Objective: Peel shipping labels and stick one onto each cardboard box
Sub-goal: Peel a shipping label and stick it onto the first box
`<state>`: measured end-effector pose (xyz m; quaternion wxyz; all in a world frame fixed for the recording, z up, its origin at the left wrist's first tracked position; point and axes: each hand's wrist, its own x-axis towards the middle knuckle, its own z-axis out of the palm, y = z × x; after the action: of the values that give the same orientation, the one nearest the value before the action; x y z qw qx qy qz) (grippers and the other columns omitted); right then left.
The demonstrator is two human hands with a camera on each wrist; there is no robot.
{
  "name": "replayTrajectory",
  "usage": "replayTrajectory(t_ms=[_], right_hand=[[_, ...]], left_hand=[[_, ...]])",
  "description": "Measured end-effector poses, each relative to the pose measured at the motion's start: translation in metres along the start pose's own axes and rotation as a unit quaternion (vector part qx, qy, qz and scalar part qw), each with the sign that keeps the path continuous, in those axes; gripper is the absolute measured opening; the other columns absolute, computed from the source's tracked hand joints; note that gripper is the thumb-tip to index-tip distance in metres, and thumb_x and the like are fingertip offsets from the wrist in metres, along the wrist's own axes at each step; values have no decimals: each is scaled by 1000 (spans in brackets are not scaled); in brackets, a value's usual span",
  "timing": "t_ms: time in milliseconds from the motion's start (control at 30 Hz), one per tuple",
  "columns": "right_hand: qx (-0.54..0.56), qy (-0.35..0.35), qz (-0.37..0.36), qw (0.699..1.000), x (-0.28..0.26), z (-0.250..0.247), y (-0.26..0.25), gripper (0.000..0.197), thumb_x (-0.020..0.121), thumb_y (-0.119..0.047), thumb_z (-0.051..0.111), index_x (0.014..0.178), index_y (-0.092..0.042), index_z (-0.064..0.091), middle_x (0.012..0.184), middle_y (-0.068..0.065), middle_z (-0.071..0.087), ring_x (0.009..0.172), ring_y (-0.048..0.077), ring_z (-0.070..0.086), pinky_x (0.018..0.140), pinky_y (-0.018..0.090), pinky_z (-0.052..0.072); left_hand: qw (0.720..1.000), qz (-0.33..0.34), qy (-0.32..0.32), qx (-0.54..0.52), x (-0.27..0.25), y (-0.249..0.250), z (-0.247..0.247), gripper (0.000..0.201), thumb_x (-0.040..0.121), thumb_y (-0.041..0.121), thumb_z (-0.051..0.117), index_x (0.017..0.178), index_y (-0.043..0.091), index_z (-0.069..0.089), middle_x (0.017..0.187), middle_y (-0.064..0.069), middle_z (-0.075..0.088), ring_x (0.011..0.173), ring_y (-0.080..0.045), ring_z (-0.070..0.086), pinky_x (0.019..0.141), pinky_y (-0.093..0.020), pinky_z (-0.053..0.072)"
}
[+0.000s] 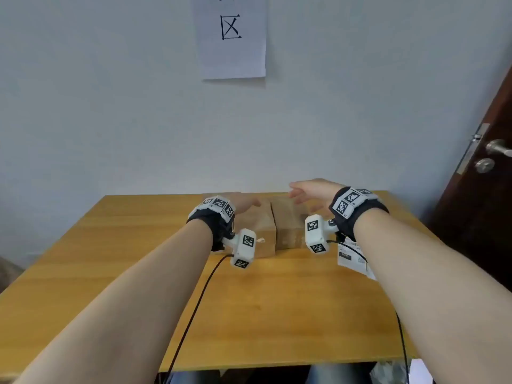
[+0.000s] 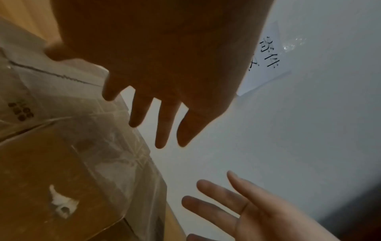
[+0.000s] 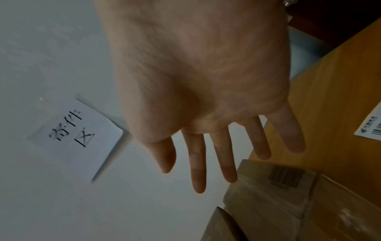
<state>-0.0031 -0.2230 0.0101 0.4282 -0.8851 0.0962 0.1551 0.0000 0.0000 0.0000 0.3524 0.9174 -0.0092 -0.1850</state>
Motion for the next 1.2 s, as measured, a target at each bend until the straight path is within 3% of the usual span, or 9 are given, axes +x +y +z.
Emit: replayTrajectory(t_ms=[200, 300, 400, 533, 700, 800, 933, 1100, 1200], right_hand=[[-128, -59, 33, 989, 39, 16, 18, 54, 109, -56, 29, 139, -27, 63, 163, 1, 40, 152, 32, 31, 123, 50, 21], [-133, -59, 39, 989, 58, 23, 26, 49, 108, -58, 31, 126, -33, 69, 162, 4, 42, 149, 28, 36, 120, 46, 25], [-127, -52, 57, 989, 68, 26, 26, 47, 108, -56, 36, 124, -29, 70, 156, 5, 46, 142, 29, 44, 112, 39, 32], [-175, -48, 47, 982, 74, 26, 18, 48, 107, -55, 41, 128, -25, 72, 152, 2, 53, 139, 27, 47, 114, 41, 35], [-230, -30, 52, 971, 76, 32, 10, 44, 104, -55, 49, 117, -24, 77, 140, 7, 61, 118, 26, 58, 93, 37, 43], [-242, -34, 52, 968, 73, 36, 5, 41, 103, -55, 51, 115, -25, 77, 135, 6, 64, 120, 27, 61, 95, 37, 46], [-242, -37, 44, 969, 67, 45, -3, 32, 102, -53, 55, 101, -28, 75, 127, 1, 67, 115, 24, 63, 100, 39, 49], [-252, -49, 32, 966, 52, 62, -17, 33, 103, -51, 56, 115, -26, 74, 121, -2, 58, 115, 23, 58, 100, 38, 48], [-253, -47, 24, 966, 49, 73, -25, 29, 100, -50, 60, 98, -25, 73, 118, -1, 67, 110, 24, 64, 98, 39, 52]], left_hand=[[984, 29, -75, 160, 30, 12, 25, 51, 106, 40, 49, 151, 16, 48, 156, -5, 47, 135, -25, 49, 97, -34, 39], [980, 37, -26, 192, 40, 22, 37, 50, 105, 36, 55, 145, 6, 53, 149, -14, 53, 133, -30, 52, 97, -37, 42], [967, -8, 11, 256, 57, 10, 49, 83, 95, 61, 58, 159, 16, 31, 167, -15, 23, 152, -35, 27, 122, -51, 26], [966, -111, 29, 232, 93, -11, 58, 137, 66, 85, 67, 163, 21, -5, 171, -10, -10, 153, -51, 5, 117, -73, 16], [974, -95, 27, 203, 104, -32, 38, 134, 58, 82, 74, 163, 23, 15, 168, -7, 2, 154, -45, 10, 118, -66, 24], [969, -122, 59, 207, 126, -68, 22, 151, 25, 85, 72, 158, 28, 30, 165, -3, 9, 153, -41, 17, 117, -64, 29], [963, -120, 59, 233, 113, -92, -7, 145, 22, 83, 67, 153, 29, 38, 167, -4, 14, 155, -31, 14, 123, -58, 20], [960, -135, 61, 238, 86, -108, -40, 106, 65, 69, 80, 154, 27, 41, 167, -6, 15, 153, -31, 23, 123, -54, 26], [959, -142, 65, 236, 84, -118, -50, 96, 77, 64, 77, 157, 26, 37, 166, -9, 19, 150, -33, 28, 121, -53, 29]])
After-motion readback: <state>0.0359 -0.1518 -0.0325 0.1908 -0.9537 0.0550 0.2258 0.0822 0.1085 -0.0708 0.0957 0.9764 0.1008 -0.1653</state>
